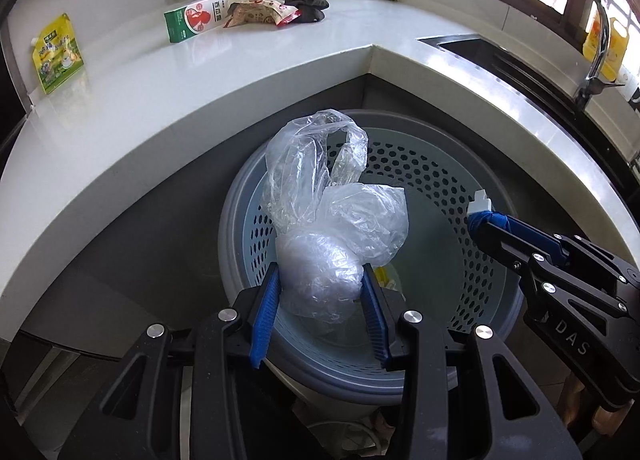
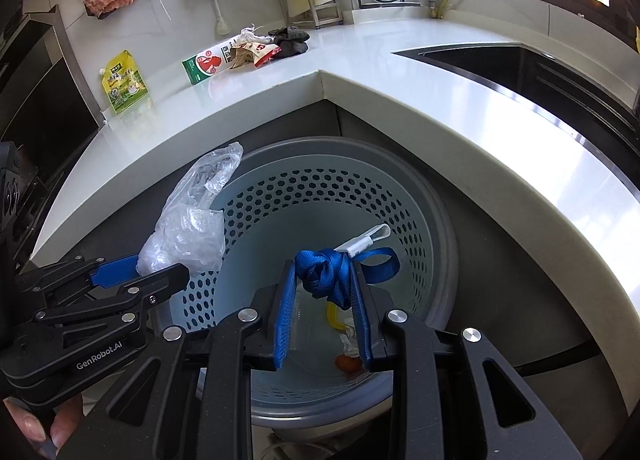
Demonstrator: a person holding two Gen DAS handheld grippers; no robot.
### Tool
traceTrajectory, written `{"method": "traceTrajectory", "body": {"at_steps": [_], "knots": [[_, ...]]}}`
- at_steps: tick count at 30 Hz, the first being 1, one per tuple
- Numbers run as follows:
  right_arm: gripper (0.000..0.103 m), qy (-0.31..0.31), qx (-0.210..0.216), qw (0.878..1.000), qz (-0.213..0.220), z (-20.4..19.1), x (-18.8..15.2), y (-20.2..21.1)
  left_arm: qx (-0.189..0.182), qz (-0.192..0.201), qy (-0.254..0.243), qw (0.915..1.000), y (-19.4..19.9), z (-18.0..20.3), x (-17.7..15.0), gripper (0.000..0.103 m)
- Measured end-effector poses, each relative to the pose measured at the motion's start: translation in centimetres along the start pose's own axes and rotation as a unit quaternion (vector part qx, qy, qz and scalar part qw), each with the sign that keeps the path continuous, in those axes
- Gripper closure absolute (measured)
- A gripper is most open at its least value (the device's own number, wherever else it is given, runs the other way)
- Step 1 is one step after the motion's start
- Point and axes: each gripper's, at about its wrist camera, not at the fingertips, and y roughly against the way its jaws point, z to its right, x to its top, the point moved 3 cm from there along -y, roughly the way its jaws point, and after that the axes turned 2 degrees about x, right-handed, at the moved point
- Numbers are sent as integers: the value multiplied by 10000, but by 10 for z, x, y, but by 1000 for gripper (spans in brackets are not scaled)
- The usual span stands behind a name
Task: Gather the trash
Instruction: 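Carry bag and strap over the bin and open both tools to drop them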
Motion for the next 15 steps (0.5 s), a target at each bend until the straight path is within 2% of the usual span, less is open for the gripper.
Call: {"method": "traceTrajectory", "body": {"at_steps": [15], "knots": [[77, -7, 7, 10000, -86, 3, 1, -5, 44, -158, 93, 9998, -7, -4, -2, 62]]}}
